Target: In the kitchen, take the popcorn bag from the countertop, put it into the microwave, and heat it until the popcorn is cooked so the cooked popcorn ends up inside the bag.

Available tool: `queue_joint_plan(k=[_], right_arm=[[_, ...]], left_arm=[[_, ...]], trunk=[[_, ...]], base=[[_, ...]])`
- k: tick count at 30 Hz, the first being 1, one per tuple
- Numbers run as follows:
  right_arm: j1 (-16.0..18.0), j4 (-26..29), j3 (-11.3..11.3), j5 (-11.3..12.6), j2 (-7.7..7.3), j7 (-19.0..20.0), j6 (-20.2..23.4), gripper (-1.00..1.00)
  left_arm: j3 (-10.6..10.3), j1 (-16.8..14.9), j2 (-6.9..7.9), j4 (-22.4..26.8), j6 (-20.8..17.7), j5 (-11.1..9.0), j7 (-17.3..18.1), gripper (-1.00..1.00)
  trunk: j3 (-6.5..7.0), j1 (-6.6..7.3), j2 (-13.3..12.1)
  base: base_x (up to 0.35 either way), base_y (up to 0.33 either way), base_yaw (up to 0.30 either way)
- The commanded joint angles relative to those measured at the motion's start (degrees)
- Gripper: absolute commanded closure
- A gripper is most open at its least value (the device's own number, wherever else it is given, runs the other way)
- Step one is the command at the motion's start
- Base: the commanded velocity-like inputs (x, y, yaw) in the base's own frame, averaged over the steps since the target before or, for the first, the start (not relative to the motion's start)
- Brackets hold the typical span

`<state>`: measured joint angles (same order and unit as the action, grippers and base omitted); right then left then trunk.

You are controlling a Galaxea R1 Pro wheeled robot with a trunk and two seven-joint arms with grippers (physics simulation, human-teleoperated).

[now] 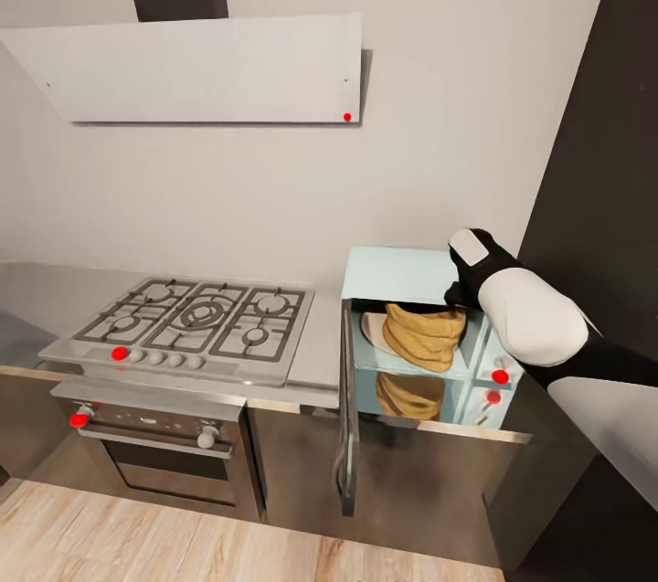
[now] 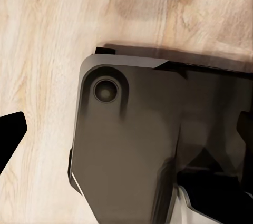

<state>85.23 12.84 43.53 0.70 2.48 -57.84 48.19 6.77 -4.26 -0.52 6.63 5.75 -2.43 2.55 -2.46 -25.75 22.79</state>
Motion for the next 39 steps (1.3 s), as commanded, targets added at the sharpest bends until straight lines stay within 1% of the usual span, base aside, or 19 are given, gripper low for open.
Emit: queue_joint_plan(k=[1, 6, 12, 22, 23, 25, 26, 27, 28, 29, 30, 31, 32, 33, 34, 35, 36, 38, 39], right_arm=[[0.04, 0.11, 0.08, 0.09, -0.04, -0.15, 0.38, -1.00], [-0.03, 0.16, 0.07, 0.07, 0.06, -0.01, 1.75, -1.00], [-0.23, 0.16, -0.04, 0.08, -0.18, -0.01, 1.91, -1.00], [-0.69, 0.12, -0.31, 0.06, 0.31, -0.04, 1.91, -1.00], [-0.86, 0.10, -0.32, 0.02, 0.38, -0.06, 1.88, -1.00], [-3.33, 0.03, -0.49, -0.28, 0.44, 1.99, 1.57, -1.00], [-6.02, 0.41, -1.54, -0.49, 0.42, 5.93, 1.39, -1.00], [-8.39, 1.34, -3.37, -0.71, 0.44, 9.83, 1.33, -1.00], [-11.70, 4.63, -7.81, -1.00, 0.47, 16.71, 1.30, -1.00], [-14.87, 9.97, -13.03, -1.11, 0.52, 23.78, 1.39, -1.00], [-17.76, 14.30, -16.29, -1.10, 0.55, 28.31, 1.48, -1.00], [-27.56, 29.58, -23.10, -1.05, 0.62, 38.75, 1.59, -1.00], [-34.30, 40.94, -26.92, -0.93, 0.65, 43.96, 1.64, -1.00], [-38.88, 48.54, -29.32, -0.81, 0.65, 46.80, 1.67, -1.00], [-45.36, 58.84, -32.60, -0.71, 0.62, 49.95, 1.67, -1.00], [-50.85, 67.02, -35.39, -0.68, 0.65, 51.64, 1.56, -1.00], [-54.44, 71.72, -36.94, -0.65, 0.67, 52.48, 1.42, -1.00], [-57.57, 75.17, -38.26, -0.61, 0.65, 53.11, 0.78, -1.00], [-58.16, 75.71, -38.70, -0.81, 0.58, 53.32, -0.28, -1.00]], left_arm=[[0.36, -0.05, -0.01, -0.04, 0.14, -0.24, 0.27, -1.00], [0.35, -0.05, -0.08, -0.04, 0.14, -0.11, 0.27, -1.00], [0.35, -0.05, -0.09, -0.04, 0.14, -0.13, 0.27, -1.00], [0.35, -0.05, -0.06, -0.04, 0.14, -0.22, 0.27, -1.00], [0.35, -0.05, -0.03, -0.04, 0.14, -0.26, 0.27, -1.00], [0.40, -0.05, -0.01, -0.04, 0.14, -0.29, 0.27, -1.00], [0.46, -0.05, -0.01, -0.04, 0.16, -0.29, 0.27, -1.00], [0.48, -0.05, -0.01, -0.04, 0.18, -0.29, 0.27, -1.00], [0.52, -0.05, -0.01, -0.04, 0.21, -0.29, 0.27, -1.00], [0.56, -0.05, 0.01, -0.04, 0.22, -0.29, 0.27, -1.00], [0.58, -0.05, 0.04, -0.04, 0.25, -0.29, 0.27, -1.00], [0.60, -0.05, 0.07, -0.04, 0.37, -0.28, 0.27, -1.00], [0.56, -0.05, 0.07, -0.04, 0.43, -0.25, 0.27, -1.00], [0.53, -0.05, 0.06, -0.04, 0.48, -0.24, 0.27, -1.00], [0.48, -0.05, 0.03, -0.04, 0.53, -0.19, 0.27, -1.00], [0.42, -0.05, 0.01, -0.04, 0.55, -0.11, 0.27, -1.00], [0.38, -0.05, 0.00, -0.04, 0.57, -0.03, 0.27, -1.00], [0.36, -0.05, 0.00, -0.04, 0.58, 0.02, 0.27, -1.00], [0.35, -0.05, -0.01, -0.04, 0.58, -0.02, 0.27, -1.00]], trunk=[[-0.14, -0.04, 0.13], [-0.14, -0.04, 0.13], [-0.14, -0.04, 0.13], [-0.14, -0.04, 0.13], [-0.14, -0.04, 0.13], [-0.14, -0.04, 0.13], [-0.14, -0.04, 0.13], [-0.14, -0.04, 0.13], [-0.14, -0.04, 0.13], [-0.14, -0.04, 0.13], [-0.14, -0.04, 0.13], [-0.14, -0.04, 0.13], [-0.14, -0.04, 0.13], [-0.14, -0.04, 0.13], [-0.14, -0.04, 0.13], [-0.14, -0.04, 0.13], [-0.14, -0.04, 0.13], [-0.14, -0.04, 0.13], [-0.14, -0.04, 0.13]], base=[[-0.004, -0.001, 0.000], [-0.101, -0.044, 0.000], [-0.086, -0.030, 0.000], [-0.265, -0.070, 0.000], [-0.056, -0.016, 0.000], [-0.015, -0.004, 0.000], [-0.006, -0.002, 0.000], [-0.004, -0.001, 0.000], [-0.002, -0.001, 0.000], [-0.001, 0.000, 0.000], [0.000, 0.000, 0.000], [0.000, 0.000, 0.000], [0.000, 0.000, 0.000], [0.000, 0.000, 0.000], [0.000, 0.000, 0.000], [0.000, 0.000, 0.000], [0.000, 0.000, 0.000], [0.000, 0.000, 0.000], [0.000, 0.000, 0.000]])
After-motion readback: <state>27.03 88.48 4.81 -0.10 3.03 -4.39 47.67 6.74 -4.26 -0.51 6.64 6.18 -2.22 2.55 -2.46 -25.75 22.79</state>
